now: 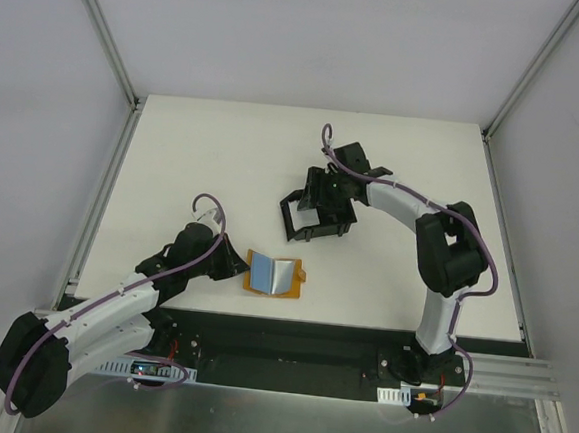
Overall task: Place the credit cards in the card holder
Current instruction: Pick up the credit card from the storage box.
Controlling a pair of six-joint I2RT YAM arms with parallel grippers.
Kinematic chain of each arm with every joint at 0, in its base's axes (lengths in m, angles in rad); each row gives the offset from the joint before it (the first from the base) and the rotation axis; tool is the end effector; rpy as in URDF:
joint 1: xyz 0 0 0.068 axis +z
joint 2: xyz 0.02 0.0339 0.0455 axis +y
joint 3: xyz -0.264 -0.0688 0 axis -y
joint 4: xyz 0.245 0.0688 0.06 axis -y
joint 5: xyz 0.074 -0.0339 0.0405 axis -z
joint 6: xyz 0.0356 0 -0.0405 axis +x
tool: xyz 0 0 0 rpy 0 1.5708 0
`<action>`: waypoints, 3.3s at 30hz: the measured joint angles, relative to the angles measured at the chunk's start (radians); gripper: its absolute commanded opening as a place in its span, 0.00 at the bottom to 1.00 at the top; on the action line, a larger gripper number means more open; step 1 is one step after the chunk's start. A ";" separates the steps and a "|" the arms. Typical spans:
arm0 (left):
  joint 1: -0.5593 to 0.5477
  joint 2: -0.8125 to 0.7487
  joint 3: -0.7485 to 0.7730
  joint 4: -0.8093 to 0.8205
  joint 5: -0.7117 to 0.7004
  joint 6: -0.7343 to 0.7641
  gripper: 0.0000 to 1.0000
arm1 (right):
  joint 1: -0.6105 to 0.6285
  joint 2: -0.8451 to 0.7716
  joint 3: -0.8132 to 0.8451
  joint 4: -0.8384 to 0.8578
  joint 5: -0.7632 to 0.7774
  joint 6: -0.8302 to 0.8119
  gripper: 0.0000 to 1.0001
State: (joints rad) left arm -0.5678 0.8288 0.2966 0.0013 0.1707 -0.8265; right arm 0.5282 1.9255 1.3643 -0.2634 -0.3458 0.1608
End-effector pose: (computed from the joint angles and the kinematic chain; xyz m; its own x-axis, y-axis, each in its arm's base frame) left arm 0.1462 -0.1004 0.1803 -0.7698 -0.3687 -0.5209 0.1287 0.7098 -0.6926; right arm 0.3601 0.2241 0.2025 -0.7338 -0.2538 -0.6302 -0.5627 0.7469 0.3544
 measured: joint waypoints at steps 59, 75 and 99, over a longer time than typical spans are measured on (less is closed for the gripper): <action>0.000 0.045 -0.003 0.002 0.000 0.000 0.00 | -0.027 -0.053 -0.032 -0.008 0.044 -0.001 0.00; 0.000 0.042 -0.034 0.013 0.000 0.000 0.00 | 0.007 -0.082 -0.011 -0.043 0.157 -0.061 0.01; 0.000 0.019 -0.034 0.014 0.001 0.000 0.00 | 0.094 -0.579 -0.350 0.099 0.100 0.151 0.01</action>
State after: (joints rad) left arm -0.5678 0.8482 0.2626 0.0151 0.1715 -0.8261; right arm 0.6224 1.3468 1.0142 -0.1646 -0.2462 0.3119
